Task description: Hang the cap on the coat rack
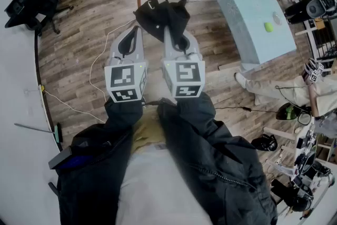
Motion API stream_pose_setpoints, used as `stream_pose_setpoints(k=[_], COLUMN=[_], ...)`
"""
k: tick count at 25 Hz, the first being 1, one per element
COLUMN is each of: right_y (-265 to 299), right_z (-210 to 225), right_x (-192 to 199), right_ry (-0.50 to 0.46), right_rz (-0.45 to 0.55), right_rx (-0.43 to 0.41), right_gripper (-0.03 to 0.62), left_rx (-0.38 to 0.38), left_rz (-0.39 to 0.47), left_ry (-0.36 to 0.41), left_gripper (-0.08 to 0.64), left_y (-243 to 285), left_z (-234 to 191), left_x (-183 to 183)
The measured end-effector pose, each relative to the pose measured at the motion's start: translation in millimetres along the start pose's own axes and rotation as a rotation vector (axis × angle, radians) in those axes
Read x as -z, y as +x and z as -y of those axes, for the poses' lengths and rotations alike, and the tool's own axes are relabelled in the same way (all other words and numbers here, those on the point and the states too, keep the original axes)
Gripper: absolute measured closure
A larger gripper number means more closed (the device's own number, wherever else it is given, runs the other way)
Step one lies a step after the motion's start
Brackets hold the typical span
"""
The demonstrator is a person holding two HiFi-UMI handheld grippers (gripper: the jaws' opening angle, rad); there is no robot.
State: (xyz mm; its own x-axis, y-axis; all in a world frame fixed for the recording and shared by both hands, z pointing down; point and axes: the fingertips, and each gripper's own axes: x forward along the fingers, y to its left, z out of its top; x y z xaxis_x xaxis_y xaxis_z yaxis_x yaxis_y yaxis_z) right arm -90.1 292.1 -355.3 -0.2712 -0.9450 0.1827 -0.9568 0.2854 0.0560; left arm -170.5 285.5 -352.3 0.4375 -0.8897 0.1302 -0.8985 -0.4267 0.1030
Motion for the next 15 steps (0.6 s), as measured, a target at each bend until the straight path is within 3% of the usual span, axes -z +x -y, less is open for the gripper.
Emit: stream_pose_setpoints(k=[15], right_y=[19.3], right_z=[-19.2], right_x=[15.6], right_ry=[-0.002], right_rz=[-0.037], right_rx=[0.009], right_gripper=[0.578], left_rx=[-0.002], left_rz=[-0.024], left_ry=[-0.027], left_gripper=[0.563], left_y=[2.3], left_z=[-30.0], left_x=[17.5])
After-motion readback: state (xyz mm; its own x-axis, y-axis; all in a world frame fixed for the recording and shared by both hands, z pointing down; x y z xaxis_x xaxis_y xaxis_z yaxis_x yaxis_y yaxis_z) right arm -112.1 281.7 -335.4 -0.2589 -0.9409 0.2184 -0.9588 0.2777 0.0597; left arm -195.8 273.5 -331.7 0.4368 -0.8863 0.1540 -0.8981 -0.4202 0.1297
